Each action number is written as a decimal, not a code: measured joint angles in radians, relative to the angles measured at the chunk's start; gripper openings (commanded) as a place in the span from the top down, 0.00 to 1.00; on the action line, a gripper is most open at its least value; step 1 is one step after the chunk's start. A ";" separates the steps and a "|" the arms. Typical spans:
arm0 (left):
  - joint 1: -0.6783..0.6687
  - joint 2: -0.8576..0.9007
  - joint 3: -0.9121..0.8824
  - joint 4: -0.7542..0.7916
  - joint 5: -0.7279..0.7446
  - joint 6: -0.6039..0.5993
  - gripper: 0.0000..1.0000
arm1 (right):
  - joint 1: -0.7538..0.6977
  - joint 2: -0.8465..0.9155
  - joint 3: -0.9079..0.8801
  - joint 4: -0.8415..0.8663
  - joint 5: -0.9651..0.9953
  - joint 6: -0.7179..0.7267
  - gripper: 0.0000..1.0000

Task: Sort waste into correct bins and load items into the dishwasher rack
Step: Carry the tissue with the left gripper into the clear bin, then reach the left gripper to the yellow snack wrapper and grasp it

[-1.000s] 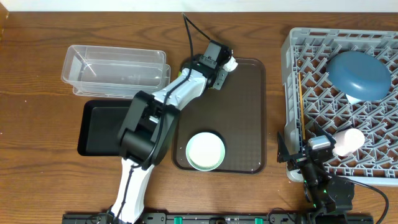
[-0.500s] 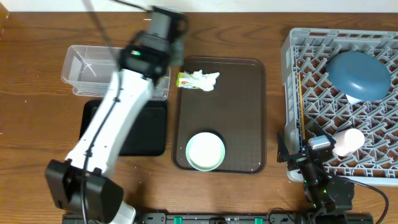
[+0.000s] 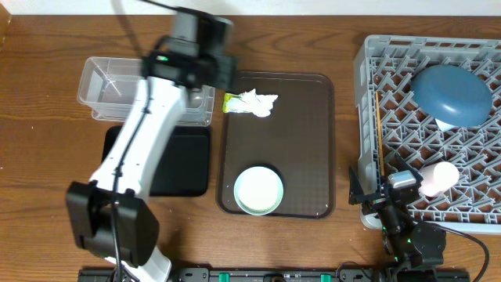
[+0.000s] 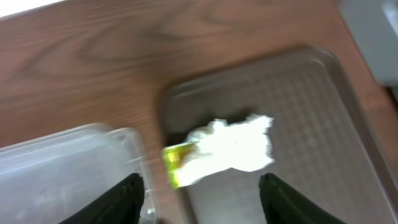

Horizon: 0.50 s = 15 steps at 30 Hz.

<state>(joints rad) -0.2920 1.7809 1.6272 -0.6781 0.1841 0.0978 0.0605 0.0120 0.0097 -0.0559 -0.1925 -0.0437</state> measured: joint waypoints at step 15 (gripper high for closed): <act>-0.106 0.401 -0.005 0.039 -0.112 0.081 0.36 | 0.000 0.000 0.000 0.000 0.000 0.000 0.01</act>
<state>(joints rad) -0.3985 2.1822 1.6226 -0.6392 0.0723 0.1791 0.0605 0.0120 0.0097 -0.0559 -0.1925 -0.0437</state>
